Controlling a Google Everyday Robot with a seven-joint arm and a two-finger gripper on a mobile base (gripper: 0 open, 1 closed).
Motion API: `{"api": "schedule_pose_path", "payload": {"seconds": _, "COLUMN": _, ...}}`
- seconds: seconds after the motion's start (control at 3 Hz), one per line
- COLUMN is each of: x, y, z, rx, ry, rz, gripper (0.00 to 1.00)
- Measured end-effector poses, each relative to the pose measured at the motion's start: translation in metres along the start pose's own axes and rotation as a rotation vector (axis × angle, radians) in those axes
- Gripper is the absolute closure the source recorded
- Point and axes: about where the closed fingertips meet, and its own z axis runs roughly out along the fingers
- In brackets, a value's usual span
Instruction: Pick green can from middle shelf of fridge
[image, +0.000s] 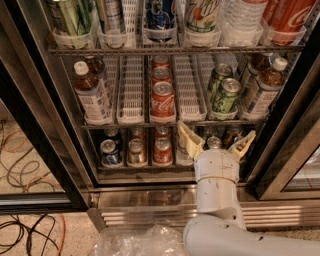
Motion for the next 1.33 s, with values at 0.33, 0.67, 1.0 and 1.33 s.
{"api": "schedule_pose_path", "payload": {"seconds": 0.33, "x": 0.004, "y": 0.002, "z": 0.005, "rx": -0.014, "ry": -0.026, "rz": -0.004, "gripper": 0.0}}
{"api": "schedule_pose_path", "payload": {"seconds": 0.67, "x": 0.001, "y": -0.002, "z": 0.032, "rx": -0.006, "ry": -0.111, "rz": -0.042, "gripper": 0.0}}
{"api": "schedule_pose_path", "payload": {"seconds": 1.0, "x": -0.008, "y": -0.01, "z": 0.061, "rx": 0.003, "ry": -0.195, "rz": -0.09, "gripper": 0.0}}
{"api": "schedule_pose_path", "payload": {"seconds": 1.33, "x": -0.008, "y": -0.01, "z": 0.061, "rx": 0.003, "ry": -0.195, "rz": -0.09, "gripper": 0.0}}
